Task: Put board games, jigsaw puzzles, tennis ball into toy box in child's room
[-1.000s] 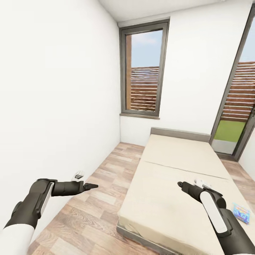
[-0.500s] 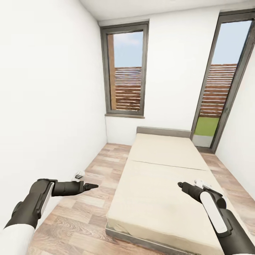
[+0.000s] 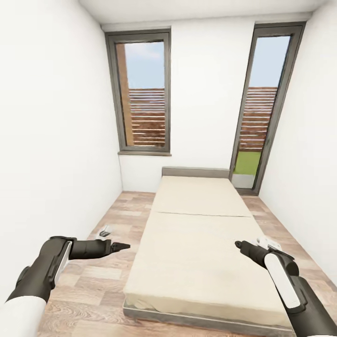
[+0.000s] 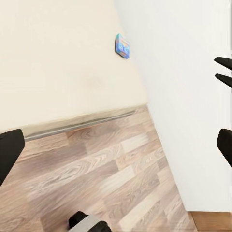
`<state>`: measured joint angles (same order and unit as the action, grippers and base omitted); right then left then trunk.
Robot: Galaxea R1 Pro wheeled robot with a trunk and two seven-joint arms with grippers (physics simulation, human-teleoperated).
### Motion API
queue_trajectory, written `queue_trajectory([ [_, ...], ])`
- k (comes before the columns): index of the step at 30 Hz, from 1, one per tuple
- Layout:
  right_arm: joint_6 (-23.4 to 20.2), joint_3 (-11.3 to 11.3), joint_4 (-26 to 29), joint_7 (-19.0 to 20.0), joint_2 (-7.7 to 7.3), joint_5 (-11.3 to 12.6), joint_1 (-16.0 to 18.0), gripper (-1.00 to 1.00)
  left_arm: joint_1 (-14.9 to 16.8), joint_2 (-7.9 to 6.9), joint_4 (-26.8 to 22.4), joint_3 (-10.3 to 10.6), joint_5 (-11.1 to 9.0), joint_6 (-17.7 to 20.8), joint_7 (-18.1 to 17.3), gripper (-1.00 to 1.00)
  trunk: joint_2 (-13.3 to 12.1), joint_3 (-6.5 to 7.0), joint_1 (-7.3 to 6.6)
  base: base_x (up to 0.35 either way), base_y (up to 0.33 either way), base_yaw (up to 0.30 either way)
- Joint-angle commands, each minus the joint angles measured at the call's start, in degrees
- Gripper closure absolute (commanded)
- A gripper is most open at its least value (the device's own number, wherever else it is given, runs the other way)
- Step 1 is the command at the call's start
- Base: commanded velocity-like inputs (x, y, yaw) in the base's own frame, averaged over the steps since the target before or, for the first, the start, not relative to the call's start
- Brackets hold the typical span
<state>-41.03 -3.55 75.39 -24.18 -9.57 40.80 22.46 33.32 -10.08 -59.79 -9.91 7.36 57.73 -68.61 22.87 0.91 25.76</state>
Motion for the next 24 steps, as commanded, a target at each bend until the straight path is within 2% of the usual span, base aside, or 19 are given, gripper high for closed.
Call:
queue_trajectory([
  [1,-0.1,0.0,0.0,-0.5,-0.01,0.6,0.0,-1.0,0.0,0.04,-0.1,-0.1,0.6,0.5,-0.6,-1.0,0.0,-0.03,0.02,0.0,-0.133,-0.285],
  [14,-0.1,0.0,-0.5,-0.5,0.06,0.6,0.0,-1.0,0.0,0.06,-0.1,0.0,0.6,0.5,-0.2,-1.0,0.0,-0.03,0.02,0.0,-0.26,-0.281],
  [24,0.3,0.2,-0.4,-0.5,0.04,0.4,0.0,-1.0,0.0,0.15,0.1,0.1,0.6,0.5,1.8,-1.0,0.0,-0.03,0.02,0.0,-0.301,-0.05],
])
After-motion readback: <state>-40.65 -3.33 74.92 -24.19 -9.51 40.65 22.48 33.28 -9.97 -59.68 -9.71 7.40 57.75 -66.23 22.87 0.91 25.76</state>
